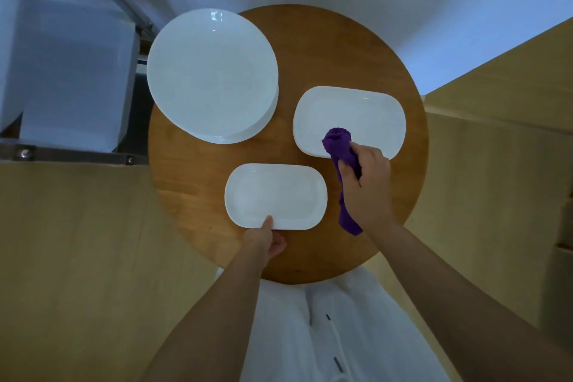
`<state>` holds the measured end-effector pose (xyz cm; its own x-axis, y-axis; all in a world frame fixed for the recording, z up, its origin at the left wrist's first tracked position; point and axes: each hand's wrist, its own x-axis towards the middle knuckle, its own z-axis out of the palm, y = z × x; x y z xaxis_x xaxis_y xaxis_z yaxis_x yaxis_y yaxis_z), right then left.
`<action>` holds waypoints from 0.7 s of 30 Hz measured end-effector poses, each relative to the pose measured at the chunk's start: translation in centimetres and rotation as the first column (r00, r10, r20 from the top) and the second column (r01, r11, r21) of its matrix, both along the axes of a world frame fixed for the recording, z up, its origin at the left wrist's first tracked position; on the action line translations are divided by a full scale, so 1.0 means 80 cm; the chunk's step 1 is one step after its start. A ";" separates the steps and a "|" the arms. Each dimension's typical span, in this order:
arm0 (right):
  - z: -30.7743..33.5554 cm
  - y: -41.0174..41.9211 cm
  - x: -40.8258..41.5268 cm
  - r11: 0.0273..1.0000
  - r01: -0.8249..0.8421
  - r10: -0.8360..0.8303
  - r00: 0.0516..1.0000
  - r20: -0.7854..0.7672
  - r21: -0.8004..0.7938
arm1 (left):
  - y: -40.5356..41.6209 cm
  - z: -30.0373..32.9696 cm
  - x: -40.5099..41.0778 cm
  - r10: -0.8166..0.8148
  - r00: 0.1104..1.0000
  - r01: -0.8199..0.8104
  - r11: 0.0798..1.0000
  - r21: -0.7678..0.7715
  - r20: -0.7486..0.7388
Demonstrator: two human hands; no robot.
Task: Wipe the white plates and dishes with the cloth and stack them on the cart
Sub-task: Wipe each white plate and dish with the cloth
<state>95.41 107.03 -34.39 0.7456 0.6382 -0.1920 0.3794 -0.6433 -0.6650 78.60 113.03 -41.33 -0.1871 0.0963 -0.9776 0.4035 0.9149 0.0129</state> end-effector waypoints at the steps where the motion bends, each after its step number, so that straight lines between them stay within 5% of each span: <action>1: -0.002 0.001 0.004 1.000 0.003 -0.003 1.000 0.000 0.000 | 0.002 0.002 0.003 -0.118 0.993 0.118 0.992 -0.045 0.002; 3: -0.007 0.003 0.011 1.000 0.009 -0.009 1.000 -0.002 -0.004 | 0.011 0.008 0.018 -0.271 0.963 0.271 0.962 -0.033 0.018; 5: -0.009 0.004 0.017 1.000 0.017 -0.017 1.000 -0.004 -0.006 | 0.032 0.009 0.044 -0.254 0.967 0.252 0.952 0.172 -0.008; 9: -0.012 0.005 0.031 0.998 0.061 -0.061 0.998 -0.021 -0.010 | 0.077 0.013 0.112 -0.467 0.882 0.422 0.719 0.553 -0.065; 13: -0.014 0.003 0.040 0.996 0.086 -0.087 0.996 -0.036 -0.017 | 0.101 0.007 0.157 -0.675 0.703 0.642 0.466 0.609 -0.223; 21: -0.015 -0.004 0.050 0.993 0.113 -0.114 0.990 -0.085 -0.019 | 0.117 0.003 0.169 -0.731 0.615 0.684 0.307 0.662 -0.297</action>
<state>99.38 106.68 -35.56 0.7934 0.5473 -0.2665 0.2454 -0.6882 -0.6828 92.09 122.40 -41.13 0.3348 0.7627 -0.5534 0.8685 -0.0220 0.4951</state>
